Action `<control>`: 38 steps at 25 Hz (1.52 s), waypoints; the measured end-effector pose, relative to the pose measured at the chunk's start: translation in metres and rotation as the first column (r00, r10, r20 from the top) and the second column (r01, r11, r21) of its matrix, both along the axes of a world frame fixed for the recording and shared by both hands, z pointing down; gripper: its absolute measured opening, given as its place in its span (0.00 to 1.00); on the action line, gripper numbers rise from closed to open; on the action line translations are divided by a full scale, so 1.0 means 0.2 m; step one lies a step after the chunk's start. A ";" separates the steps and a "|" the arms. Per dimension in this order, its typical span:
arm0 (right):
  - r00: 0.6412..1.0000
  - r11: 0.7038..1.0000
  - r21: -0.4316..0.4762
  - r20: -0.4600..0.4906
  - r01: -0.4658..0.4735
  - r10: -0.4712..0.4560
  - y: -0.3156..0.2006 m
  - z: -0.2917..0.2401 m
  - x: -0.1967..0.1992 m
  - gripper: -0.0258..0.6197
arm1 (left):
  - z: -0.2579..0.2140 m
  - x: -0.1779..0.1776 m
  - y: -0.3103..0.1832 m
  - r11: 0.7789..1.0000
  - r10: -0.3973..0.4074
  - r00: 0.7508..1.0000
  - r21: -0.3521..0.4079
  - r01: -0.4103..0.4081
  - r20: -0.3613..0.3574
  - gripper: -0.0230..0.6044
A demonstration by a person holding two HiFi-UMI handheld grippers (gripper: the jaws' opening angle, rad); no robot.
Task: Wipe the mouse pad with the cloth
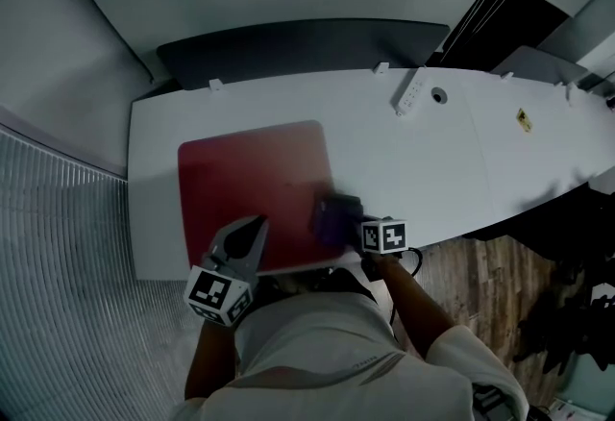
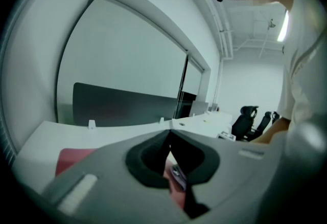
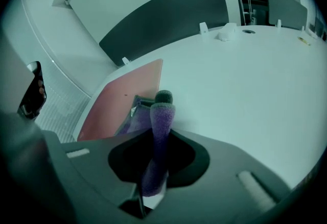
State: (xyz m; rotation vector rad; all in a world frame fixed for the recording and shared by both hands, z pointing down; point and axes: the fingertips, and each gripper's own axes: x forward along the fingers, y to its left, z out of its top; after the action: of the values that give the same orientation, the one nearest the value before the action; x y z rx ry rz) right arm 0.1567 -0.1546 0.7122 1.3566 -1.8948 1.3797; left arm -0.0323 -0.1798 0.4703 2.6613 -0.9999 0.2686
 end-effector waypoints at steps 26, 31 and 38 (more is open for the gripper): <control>0.723 0.824 0.242 0.398 0.512 -0.565 0.05 -0.54 -1.88 0.11 | -0.07 -1.20 0.22 0.914 -0.407 0.913 0.029 0.406 0.045 0.04; 0.685 0.783 0.166 0.399 0.599 -0.609 0.19 -0.38 -2.24 0.11 | -0.06 -1.37 0.36 0.887 -0.462 0.886 0.019 0.462 0.043 0.04; 0.753 0.806 0.066 0.319 0.588 -0.576 0.15 -0.14 -2.23 0.12 | -0.02 -1.44 0.36 0.888 -0.459 0.888 0.003 0.459 0.037 0.04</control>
State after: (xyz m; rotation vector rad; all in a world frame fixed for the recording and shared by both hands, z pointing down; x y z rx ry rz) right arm -0.2887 -0.1254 0.6844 0.4344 -2.2216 1.3379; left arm -0.3207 -0.1080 0.4657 2.3247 -1.5939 0.2136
